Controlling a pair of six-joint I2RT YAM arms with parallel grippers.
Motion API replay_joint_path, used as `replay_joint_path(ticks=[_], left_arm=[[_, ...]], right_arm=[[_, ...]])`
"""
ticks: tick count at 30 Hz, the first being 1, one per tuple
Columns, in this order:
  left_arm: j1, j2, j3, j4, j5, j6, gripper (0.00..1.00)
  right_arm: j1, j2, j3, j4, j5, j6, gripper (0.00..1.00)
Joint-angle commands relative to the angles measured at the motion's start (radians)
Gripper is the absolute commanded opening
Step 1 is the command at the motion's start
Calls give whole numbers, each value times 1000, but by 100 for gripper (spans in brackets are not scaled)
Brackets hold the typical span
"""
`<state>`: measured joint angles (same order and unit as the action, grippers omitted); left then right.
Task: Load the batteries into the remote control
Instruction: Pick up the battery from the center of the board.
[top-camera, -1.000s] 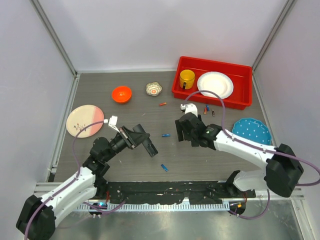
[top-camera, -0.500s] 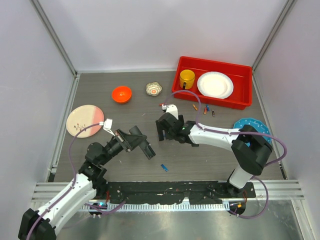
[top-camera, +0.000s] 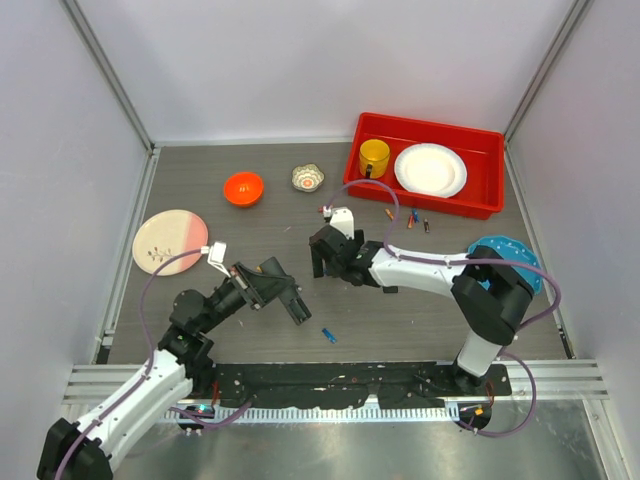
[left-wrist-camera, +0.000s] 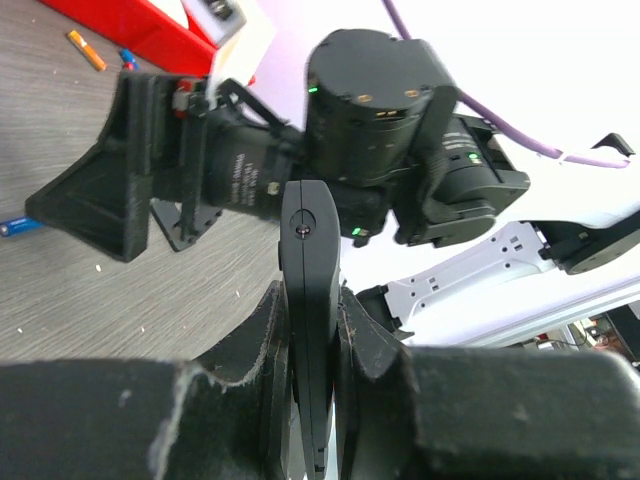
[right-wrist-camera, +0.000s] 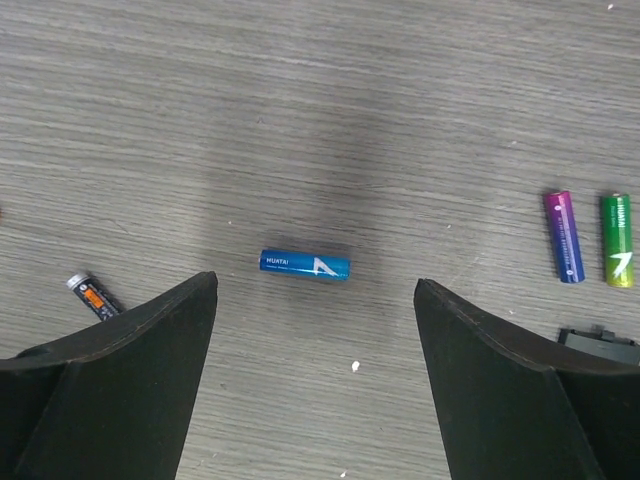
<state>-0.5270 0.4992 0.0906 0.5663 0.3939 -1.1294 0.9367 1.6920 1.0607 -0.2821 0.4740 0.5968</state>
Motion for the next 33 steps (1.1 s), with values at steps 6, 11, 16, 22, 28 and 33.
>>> replay_joint_path(ticks=[6, 11, 16, 22, 28, 33], left_arm=[[7, -93, 6, -51, -4, 6, 0], [7, -119, 1, -82, -20, 5, 0], [5, -110, 1, -82, -20, 2, 0], [7, -97, 3, -69, -18, -3, 0], [7, -94, 0, -66, -20, -3, 0], [7, -97, -3, -63, -17, -1, 0]], right_arm=[[1, 63, 48, 29, -28, -89, 83], [-7, 89, 54, 26, -41, -92, 83], [-10, 113, 64, 27, -57, -62, 81], [-13, 136, 74, 26, -64, -31, 80], [-27, 156, 84, 26, -69, 6, 76], [-33, 167, 82, 29, -84, 12, 73]])
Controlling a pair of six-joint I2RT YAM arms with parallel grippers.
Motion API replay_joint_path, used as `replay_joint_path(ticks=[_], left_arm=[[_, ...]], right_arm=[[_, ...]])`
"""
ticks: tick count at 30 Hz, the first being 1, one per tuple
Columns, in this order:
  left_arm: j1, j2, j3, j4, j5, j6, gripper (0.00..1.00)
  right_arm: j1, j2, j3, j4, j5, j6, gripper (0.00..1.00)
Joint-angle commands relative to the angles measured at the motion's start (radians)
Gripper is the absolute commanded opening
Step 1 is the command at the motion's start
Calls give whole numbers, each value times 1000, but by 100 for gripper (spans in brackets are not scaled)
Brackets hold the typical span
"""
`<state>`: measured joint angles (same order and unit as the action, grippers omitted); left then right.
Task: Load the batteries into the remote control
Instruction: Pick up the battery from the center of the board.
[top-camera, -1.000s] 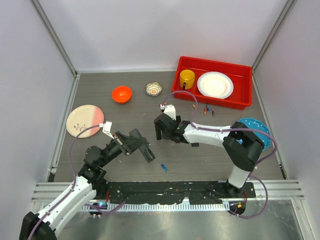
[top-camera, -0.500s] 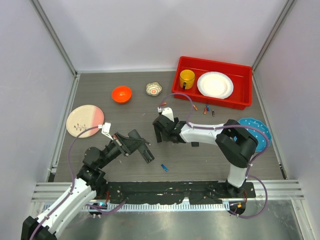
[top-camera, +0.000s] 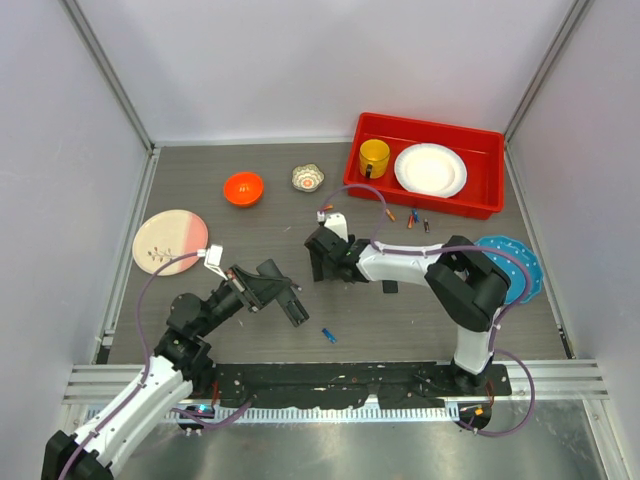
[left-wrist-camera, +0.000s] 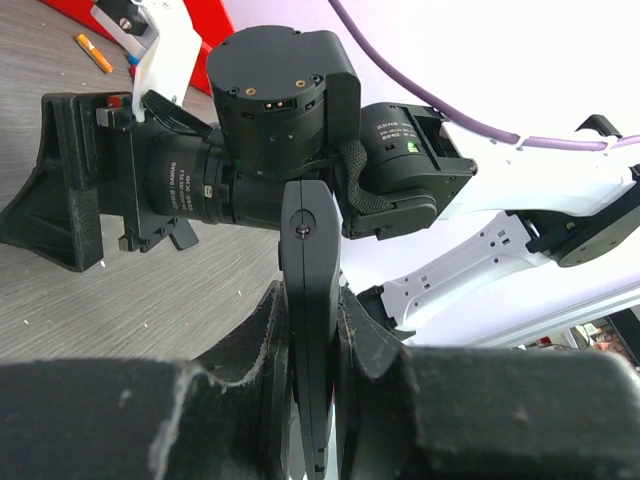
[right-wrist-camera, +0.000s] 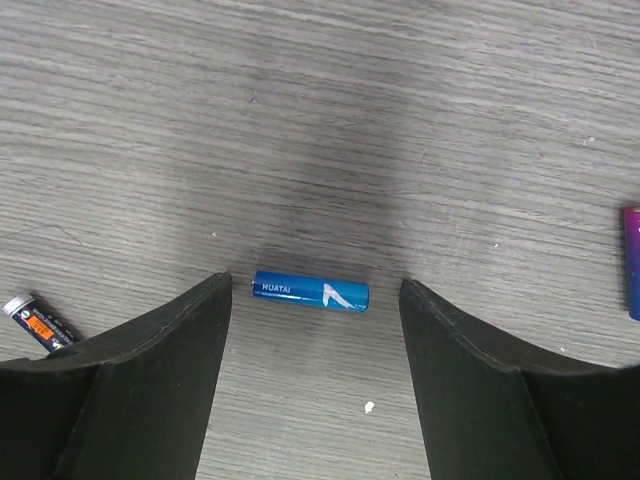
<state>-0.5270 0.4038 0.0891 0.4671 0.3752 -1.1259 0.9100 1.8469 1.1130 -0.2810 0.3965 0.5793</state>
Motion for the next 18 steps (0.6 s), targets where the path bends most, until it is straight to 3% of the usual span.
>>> replay_joint_path(ticks=[1, 18], left_arm=[[7, -2, -3, 38, 2, -5, 0], [7, 43, -19, 82, 7, -2, 0]], right_arm=[[-5, 12, 28, 34, -10, 28, 72], [-6, 12, -8, 46, -35, 11, 56]])
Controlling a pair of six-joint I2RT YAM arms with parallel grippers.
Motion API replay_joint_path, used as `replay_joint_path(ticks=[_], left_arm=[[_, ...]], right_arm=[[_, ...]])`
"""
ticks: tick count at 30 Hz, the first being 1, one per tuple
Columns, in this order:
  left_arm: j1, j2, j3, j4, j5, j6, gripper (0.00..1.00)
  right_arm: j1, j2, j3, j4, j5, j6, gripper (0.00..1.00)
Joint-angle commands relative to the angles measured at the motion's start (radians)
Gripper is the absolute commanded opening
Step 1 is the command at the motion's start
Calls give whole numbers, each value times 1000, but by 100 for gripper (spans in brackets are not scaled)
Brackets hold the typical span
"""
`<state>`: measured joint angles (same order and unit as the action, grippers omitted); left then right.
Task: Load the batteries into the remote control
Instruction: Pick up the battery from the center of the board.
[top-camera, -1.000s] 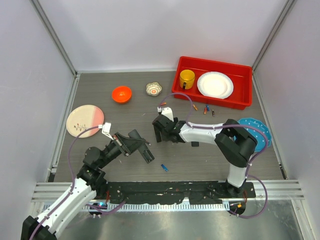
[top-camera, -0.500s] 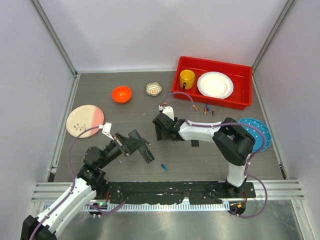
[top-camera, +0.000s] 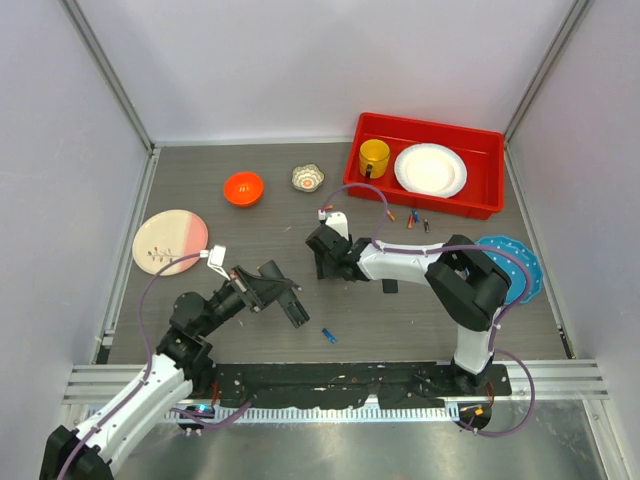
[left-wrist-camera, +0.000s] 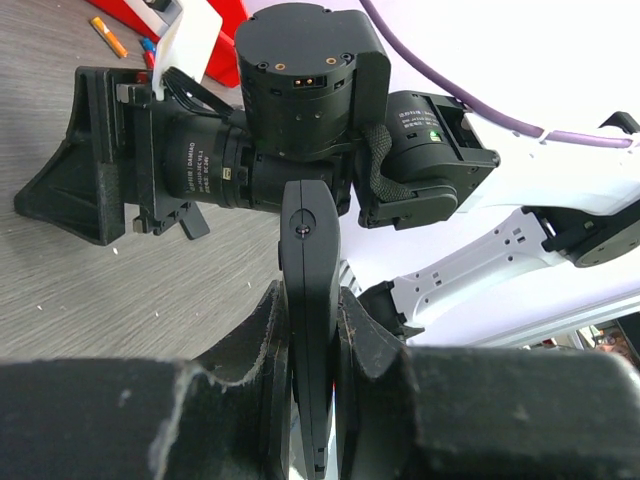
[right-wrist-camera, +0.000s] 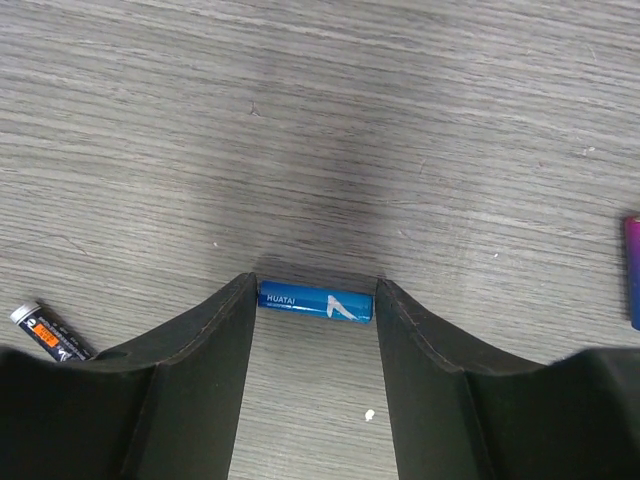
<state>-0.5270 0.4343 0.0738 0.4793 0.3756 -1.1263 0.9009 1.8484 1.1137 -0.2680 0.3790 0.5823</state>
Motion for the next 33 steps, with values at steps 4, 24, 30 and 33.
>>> replay_joint_path(ticks=[4, 24, 30, 33], left_arm=[[5, 26, -3, 81, 13, -3, 0], [5, 30, 14, 90, -6, -3, 0], [5, 34, 1, 105, -67, -4, 0], [7, 24, -9, 110, -102, -4, 0]], right_arm=[[3, 11, -17, 33, -22, 8, 52], [-100, -228, -109, 30, -63, 477, 1], [-106, -230, -158, 4, 46, 851, 1], [-86, -169, -82, -156, 124, 999, 1]])
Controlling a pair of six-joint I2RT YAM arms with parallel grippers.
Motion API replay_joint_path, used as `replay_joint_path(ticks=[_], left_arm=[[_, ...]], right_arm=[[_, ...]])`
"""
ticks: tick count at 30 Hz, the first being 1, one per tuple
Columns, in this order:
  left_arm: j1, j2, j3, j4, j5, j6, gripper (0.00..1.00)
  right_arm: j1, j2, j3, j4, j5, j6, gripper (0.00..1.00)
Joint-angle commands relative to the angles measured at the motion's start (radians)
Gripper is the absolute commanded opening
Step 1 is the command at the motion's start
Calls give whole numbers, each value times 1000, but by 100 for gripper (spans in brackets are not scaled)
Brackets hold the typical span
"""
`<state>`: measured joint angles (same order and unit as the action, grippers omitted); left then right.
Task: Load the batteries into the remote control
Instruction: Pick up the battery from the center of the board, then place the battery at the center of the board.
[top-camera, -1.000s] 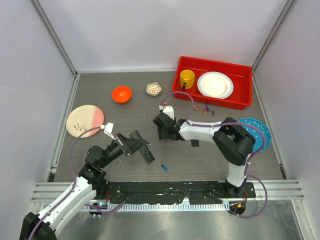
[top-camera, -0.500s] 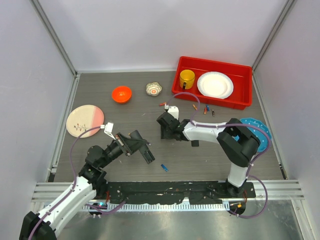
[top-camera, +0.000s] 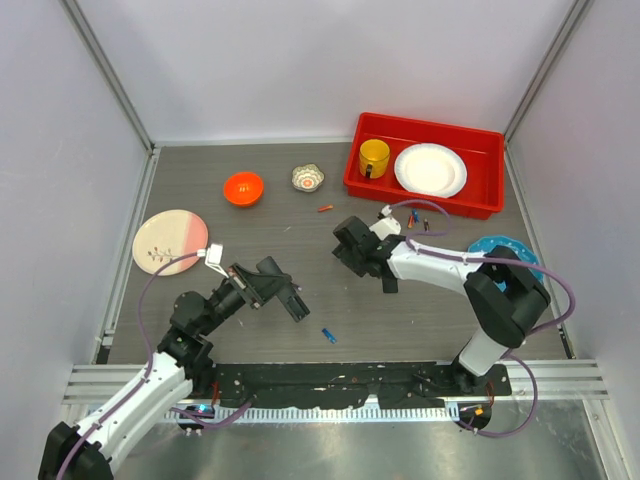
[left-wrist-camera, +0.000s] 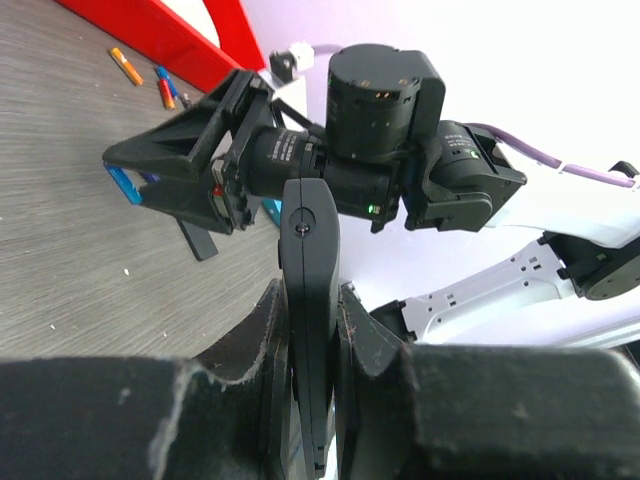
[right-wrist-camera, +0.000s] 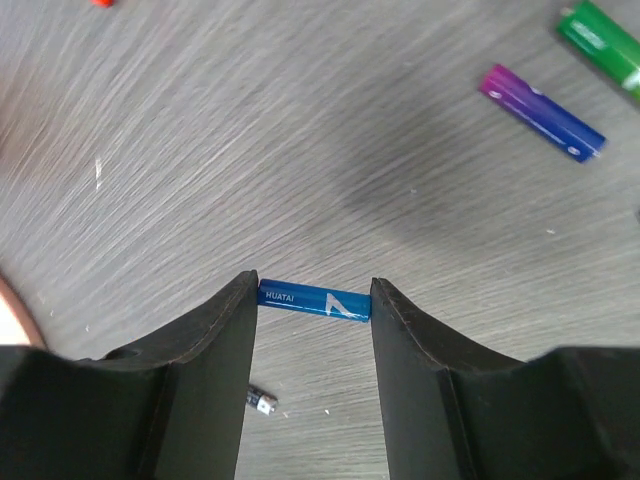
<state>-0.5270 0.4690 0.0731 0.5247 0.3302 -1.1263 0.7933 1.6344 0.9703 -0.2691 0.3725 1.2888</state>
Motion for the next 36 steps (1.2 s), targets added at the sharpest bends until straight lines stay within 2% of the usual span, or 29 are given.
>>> replay_joint_path(ticks=[1, 2, 6, 9, 16, 23, 30, 34, 36], left_arm=[[7, -16, -13, 67, -72, -3, 0], [7, -21, -16, 69, -80, 0, 0], [7, -50, -27, 60, -114, 3, 0], [7, -84, -19, 11, -132, 17, 0], [5, -119, -25, -49, -160, 31, 0], [7, -99, -26, -38, -152, 23, 0], [7, -116, -33, -54, -154, 16, 0], [7, -116, -41, -55, -152, 11, 0], [7, -112, -39, -55, -146, 11, 0]], right_arm=[[27, 67, 136, -223, 147, 372, 1], [30, 91, 172, -333, 164, 398, 1], [34, 191, 303, -527, 158, 501, 1], [37, 225, 331, -568, 141, 523, 1], [38, 242, 285, -545, 141, 491, 1], [38, 255, 268, -498, 109, 442, 26], [38, 243, 254, -483, 109, 406, 39], [38, 231, 265, -478, 111, 353, 52], [37, 216, 268, -473, 112, 323, 55]])
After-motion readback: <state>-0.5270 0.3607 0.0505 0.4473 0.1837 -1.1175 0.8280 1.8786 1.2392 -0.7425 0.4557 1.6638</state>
